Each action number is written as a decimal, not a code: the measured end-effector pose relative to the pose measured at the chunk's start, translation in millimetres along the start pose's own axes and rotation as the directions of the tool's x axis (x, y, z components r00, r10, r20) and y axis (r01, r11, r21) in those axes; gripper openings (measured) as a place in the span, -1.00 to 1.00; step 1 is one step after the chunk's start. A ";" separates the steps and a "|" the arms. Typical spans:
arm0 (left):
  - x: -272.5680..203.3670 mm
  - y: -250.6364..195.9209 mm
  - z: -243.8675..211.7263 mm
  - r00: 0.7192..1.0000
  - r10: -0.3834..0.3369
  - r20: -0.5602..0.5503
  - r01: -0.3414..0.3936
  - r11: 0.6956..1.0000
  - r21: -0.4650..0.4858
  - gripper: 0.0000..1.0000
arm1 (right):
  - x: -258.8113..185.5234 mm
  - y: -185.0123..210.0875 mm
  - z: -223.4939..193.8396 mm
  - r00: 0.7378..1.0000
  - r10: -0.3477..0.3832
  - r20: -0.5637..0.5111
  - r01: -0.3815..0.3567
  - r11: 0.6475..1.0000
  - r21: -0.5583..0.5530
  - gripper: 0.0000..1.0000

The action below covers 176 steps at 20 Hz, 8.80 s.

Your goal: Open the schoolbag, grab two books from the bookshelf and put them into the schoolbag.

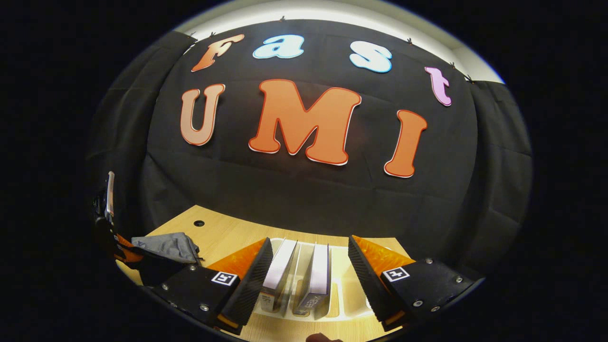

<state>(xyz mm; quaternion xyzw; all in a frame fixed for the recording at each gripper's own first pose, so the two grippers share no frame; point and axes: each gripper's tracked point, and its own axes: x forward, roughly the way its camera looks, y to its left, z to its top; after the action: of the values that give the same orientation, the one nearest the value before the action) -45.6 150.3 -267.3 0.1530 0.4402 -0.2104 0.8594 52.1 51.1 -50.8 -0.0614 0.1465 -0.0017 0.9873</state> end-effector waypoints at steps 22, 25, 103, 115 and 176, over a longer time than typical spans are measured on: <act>-25.3 67.6 28.2 0.918 -0.286 -0.273 0.323 0.941 0.099 -0.84 | 70.4 58.6 -112.4 0.555 0.177 -0.813 -0.020 0.980 0.200 0.82; -22.0 53.9 18.4 0.911 -0.281 -0.302 0.310 0.949 0.053 -0.84 | 80.1 66.7 -128.0 0.475 0.227 -0.850 -0.012 0.968 0.252 0.53; -38.9 -25.3 16.8 0.915 -0.375 -0.152 0.382 0.924 0.015 -0.90 | -75.5 257.8 -203.7 0.635 0.646 -0.423 -0.012 0.556 0.831 0.49; -16.6 -56.6 2.8 0.906 -0.374 -0.197 0.366 0.927 -0.076 -0.90 | -71.8 63.4 -143.8 0.653 0.403 -0.641 -0.082 0.879 0.470 0.86; -18.3 13.4 18.1 0.917 -0.370 -0.152 0.381 0.923 0.052 -0.90 | -150.3 113.3 -114.8 0.769 0.373 -0.519 0.206 0.624 0.754 -0.29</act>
<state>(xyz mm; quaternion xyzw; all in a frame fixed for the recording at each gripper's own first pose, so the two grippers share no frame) -36.0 157.9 -241.1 0.1143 0.5113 -0.3777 0.7634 -126.6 152.9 -130.1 0.3821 0.4566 -0.0358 0.8026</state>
